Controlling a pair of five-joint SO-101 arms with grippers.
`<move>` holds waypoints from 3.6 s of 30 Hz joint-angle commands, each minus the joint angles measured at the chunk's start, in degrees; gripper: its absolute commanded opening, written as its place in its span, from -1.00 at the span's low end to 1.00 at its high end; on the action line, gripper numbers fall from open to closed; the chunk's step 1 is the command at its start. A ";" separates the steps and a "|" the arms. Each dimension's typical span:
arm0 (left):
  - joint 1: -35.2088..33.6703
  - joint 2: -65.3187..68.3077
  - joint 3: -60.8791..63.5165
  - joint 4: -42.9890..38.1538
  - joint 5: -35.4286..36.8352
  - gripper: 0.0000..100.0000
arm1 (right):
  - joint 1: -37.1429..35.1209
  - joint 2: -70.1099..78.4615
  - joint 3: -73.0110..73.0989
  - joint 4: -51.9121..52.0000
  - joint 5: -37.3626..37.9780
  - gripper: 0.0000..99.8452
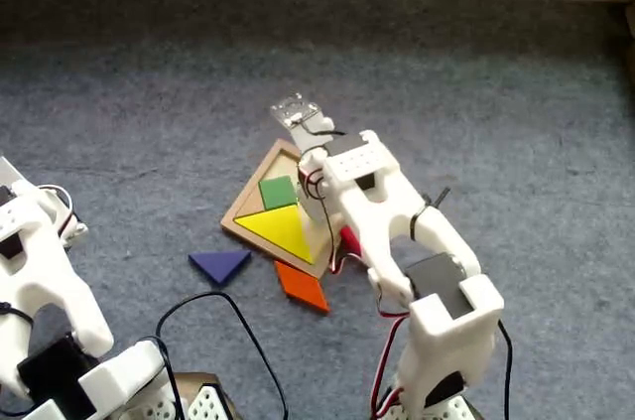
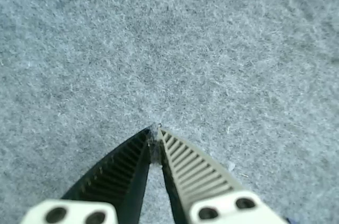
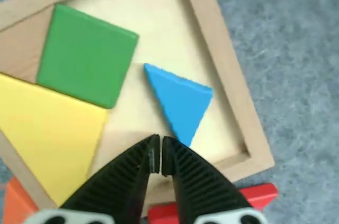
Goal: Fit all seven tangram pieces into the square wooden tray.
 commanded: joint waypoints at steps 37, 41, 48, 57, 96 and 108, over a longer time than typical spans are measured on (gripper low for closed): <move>1.27 -1.98 -2.24 -0.09 -0.44 -0.98 | 7.16 -0.57 -5.32 -11.56 3.08 -0.95; 1.27 -1.98 -2.24 -0.09 -0.44 -0.98 | 6.20 -0.66 -5.23 -11.47 3.08 -0.95; 2.33 -1.98 -2.24 -0.09 -0.44 -0.98 | 3.74 -0.57 -3.21 -11.82 3.16 -0.95; 2.33 -1.98 -2.24 -0.09 -0.44 -0.98 | 3.30 5.85 -4.70 -11.47 3.16 -0.95; 2.33 -1.98 -2.24 -0.09 -0.44 -0.98 | -4.35 -10.24 4.18 1.27 -0.26 -0.95; 2.33 -1.89 -2.15 -0.09 -0.44 -0.98 | -3.21 1.54 -4.18 1.10 4.75 -0.95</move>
